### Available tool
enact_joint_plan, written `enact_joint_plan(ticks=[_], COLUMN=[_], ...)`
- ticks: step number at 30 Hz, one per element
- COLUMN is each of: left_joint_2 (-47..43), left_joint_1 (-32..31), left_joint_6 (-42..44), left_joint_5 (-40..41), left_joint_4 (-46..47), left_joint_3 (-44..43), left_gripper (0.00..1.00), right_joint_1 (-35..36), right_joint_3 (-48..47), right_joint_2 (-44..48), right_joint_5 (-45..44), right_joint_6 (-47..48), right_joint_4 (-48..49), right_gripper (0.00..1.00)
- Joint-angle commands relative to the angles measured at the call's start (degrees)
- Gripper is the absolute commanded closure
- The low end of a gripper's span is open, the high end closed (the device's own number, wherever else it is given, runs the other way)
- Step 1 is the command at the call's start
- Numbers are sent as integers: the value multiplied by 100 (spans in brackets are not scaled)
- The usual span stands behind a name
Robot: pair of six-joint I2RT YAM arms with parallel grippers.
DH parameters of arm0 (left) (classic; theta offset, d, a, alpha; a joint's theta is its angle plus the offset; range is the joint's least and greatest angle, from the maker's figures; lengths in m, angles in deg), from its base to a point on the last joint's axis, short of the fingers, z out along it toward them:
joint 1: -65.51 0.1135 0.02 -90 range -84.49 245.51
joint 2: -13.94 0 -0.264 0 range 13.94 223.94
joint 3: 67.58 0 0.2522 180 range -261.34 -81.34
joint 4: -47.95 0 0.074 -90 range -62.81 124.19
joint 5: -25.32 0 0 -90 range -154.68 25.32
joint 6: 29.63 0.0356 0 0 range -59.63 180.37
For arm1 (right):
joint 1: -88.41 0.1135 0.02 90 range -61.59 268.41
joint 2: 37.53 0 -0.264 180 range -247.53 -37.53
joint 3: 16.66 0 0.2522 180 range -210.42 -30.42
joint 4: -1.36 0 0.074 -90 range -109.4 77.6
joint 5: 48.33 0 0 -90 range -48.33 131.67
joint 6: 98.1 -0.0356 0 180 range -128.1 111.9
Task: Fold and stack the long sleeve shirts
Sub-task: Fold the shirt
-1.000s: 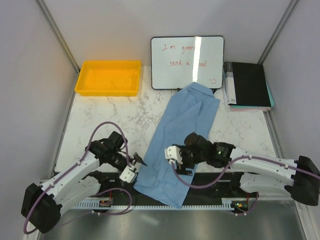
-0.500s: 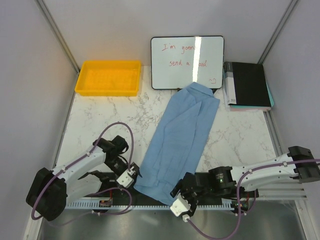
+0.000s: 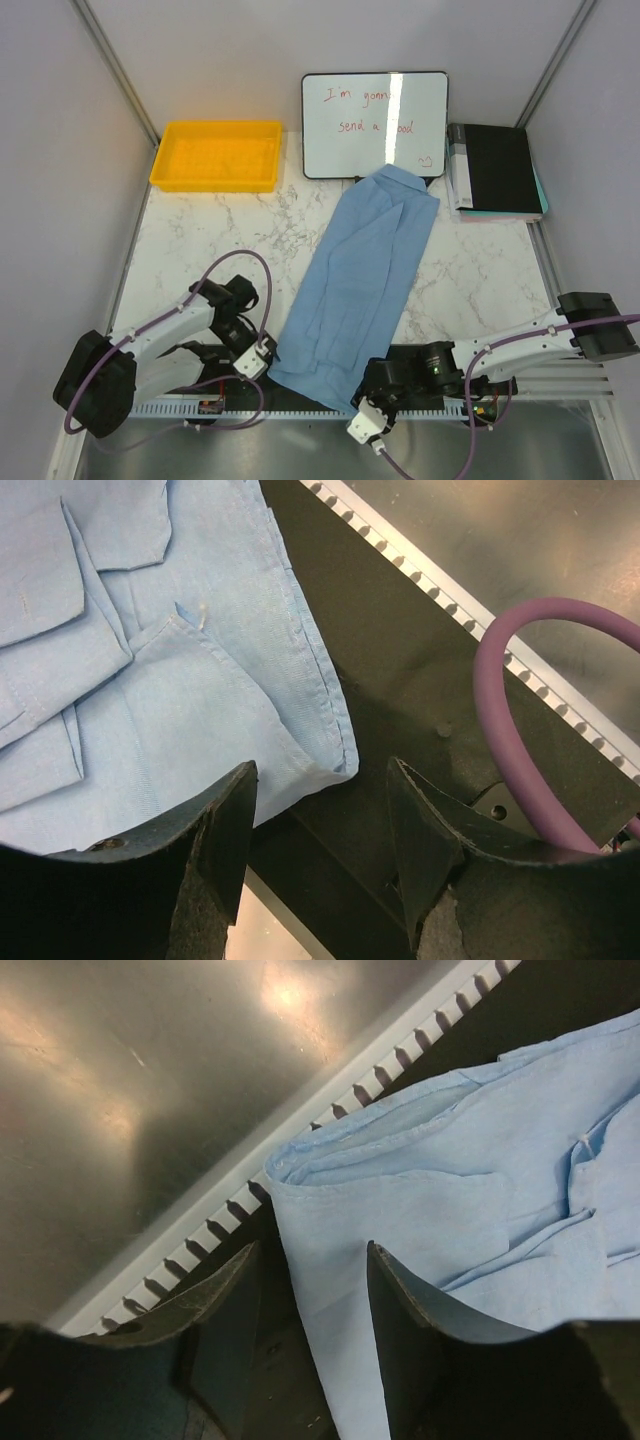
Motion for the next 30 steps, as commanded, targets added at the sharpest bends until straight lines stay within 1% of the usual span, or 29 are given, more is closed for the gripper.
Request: enact_joint_plan(ticks=[1, 5, 6, 9, 11, 12, 13, 15, 16, 19, 23, 24, 28, 30], left_joint_2=[59, 112, 112, 121, 103, 95, 112, 121, 112, 77, -36, -81, -327, -310], left_joint_1=[-119, -339, -365, -435, -453, -471, -471, -471, -471, -471, -471, -471, -471, -471], left_joint_6=[2726, 2489, 2454, 2436, 2349, 2287, 2269, 2268, 2269, 2269, 2085, 2049, 1830, 1646], left_joint_5=[-86, -191, -209, -218, -305, -323, -349, -367, -402, -534, -648, -675, -964, -1017], left_joint_4=[355, 680, 751, 909, 1014, 1032, 1050, 1137, 1181, 1235, 1235, 1235, 1252, 1252], left_joint_3=[91, 161, 240, 346, 373, 364, 355, 337, 329, 302, 215, 206, 100, -110], left_gripper=[38, 40, 42, 46, 53, 59, 62, 70, 72, 85, 94, 98, 98, 98], right_joint_1=[53, 53, 53, 53, 53, 53, 53, 53, 53, 53, 10, -8, -227, -280], right_joint_3=[128, 172, 216, 251, 260, 269, 269, 295, 304, 269, 251, 234, 49, -21], right_joint_2=[-91, -284, -320, -434, -469, -478, -487, -461, -469, -452, -443, -443, -312, -75], right_joint_5=[-289, -368, -421, -483, -544, -562, -614, -659, -685, -773, -887, -931, -966, -1080], right_joint_6=[221, 186, 186, 186, 195, 186, 186, 125, 98, 54, 89, 89, -42, -60], right_joint_4=[126, 388, 433, 583, 644, 662, 671, 767, 803, 829, 829, 829, 645, 557], right_gripper=[46, 48, 49, 57, 67, 71, 81, 92, 100, 100, 100, 100, 100, 100])
